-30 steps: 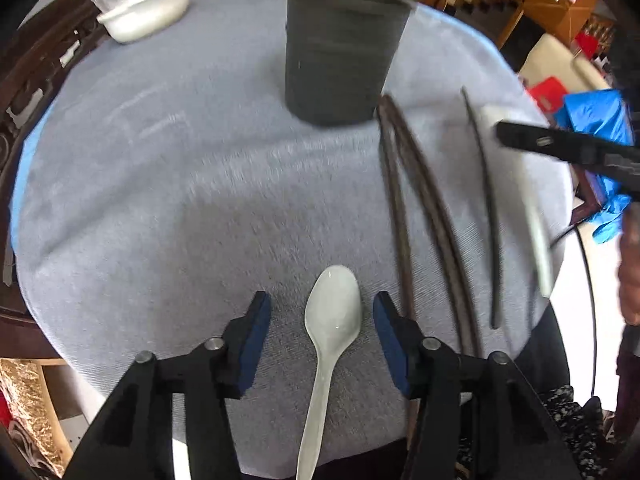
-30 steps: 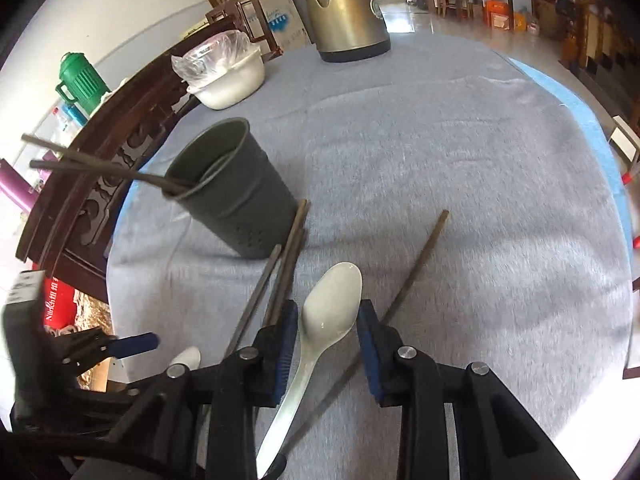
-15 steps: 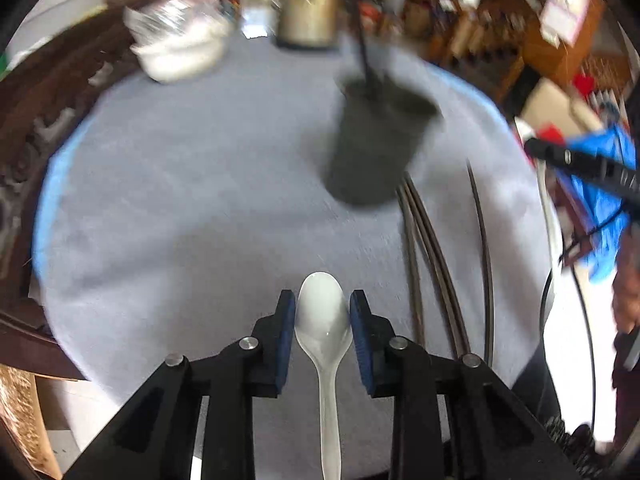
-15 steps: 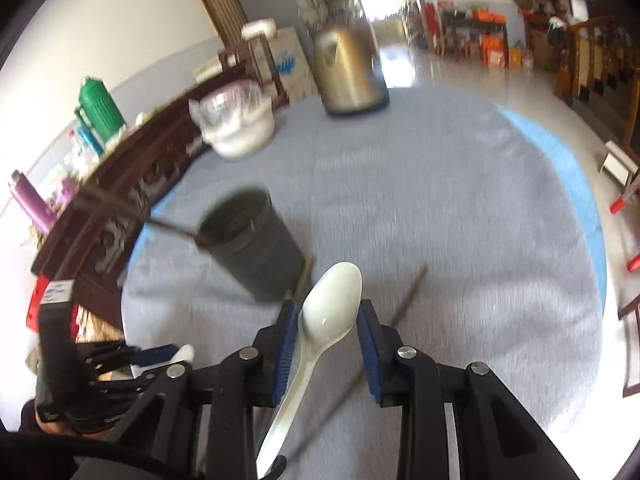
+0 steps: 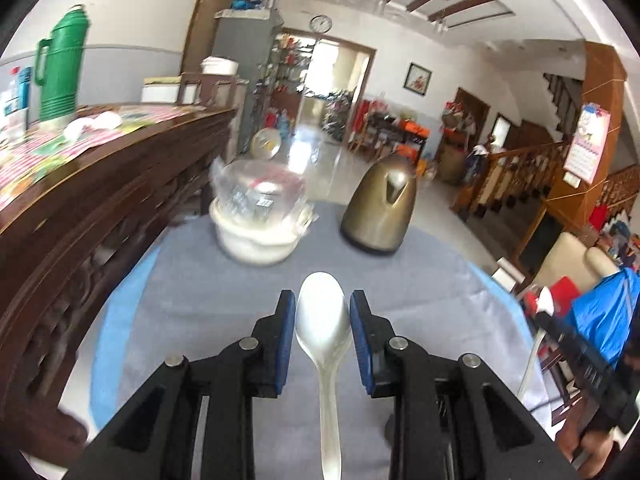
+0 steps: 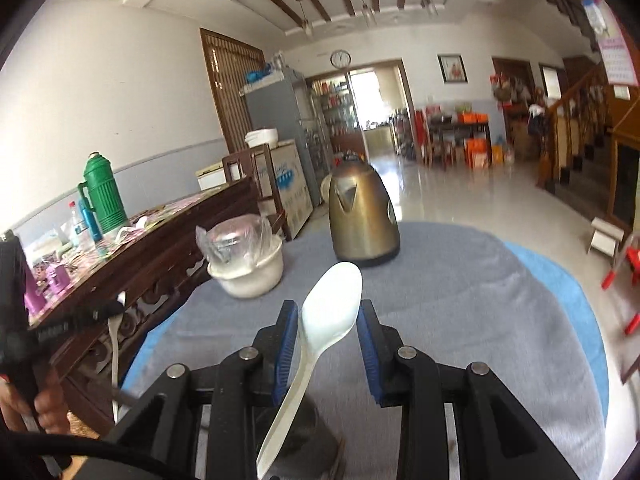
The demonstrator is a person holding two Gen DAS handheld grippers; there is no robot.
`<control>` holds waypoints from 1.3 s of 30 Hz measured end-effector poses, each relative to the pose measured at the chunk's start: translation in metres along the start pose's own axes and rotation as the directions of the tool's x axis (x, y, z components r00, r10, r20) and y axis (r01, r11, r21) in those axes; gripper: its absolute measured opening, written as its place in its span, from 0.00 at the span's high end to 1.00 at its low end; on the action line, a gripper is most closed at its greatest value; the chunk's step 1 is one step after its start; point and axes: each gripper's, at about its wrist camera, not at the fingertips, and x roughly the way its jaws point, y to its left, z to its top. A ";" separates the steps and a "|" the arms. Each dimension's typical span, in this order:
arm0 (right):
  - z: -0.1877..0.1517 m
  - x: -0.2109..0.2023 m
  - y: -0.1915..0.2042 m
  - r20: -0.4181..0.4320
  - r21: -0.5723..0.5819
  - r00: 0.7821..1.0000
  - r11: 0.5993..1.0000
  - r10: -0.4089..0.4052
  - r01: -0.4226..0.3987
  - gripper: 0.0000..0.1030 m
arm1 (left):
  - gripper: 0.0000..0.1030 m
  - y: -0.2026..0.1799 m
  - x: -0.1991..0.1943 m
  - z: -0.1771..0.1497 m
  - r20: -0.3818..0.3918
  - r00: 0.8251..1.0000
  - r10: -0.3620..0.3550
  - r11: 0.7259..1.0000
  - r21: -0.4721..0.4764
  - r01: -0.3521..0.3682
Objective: Organize utensils
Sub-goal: 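Lift both spoons over the gray cup and open both grippers to drop them in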
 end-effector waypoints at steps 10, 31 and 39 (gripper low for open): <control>-0.017 0.033 0.011 0.065 -0.076 0.997 0.996 -0.045 0.050 0.68 | 0.72 -0.049 0.055 0.013 -0.009 0.931 -0.366 0.931 0.012 0.366; -0.051 0.035 0.007 0.016 -0.115 0.999 0.993 -0.035 0.036 0.68 | 0.71 -0.076 0.092 -0.031 -0.059 0.815 -0.576 0.814 0.057 0.579; -0.057 0.019 0.007 -0.021 -0.112 1.000 0.994 -0.006 0.004 0.66 | 0.72 -0.060 0.075 -0.038 -0.070 0.817 -0.573 0.816 0.047 0.576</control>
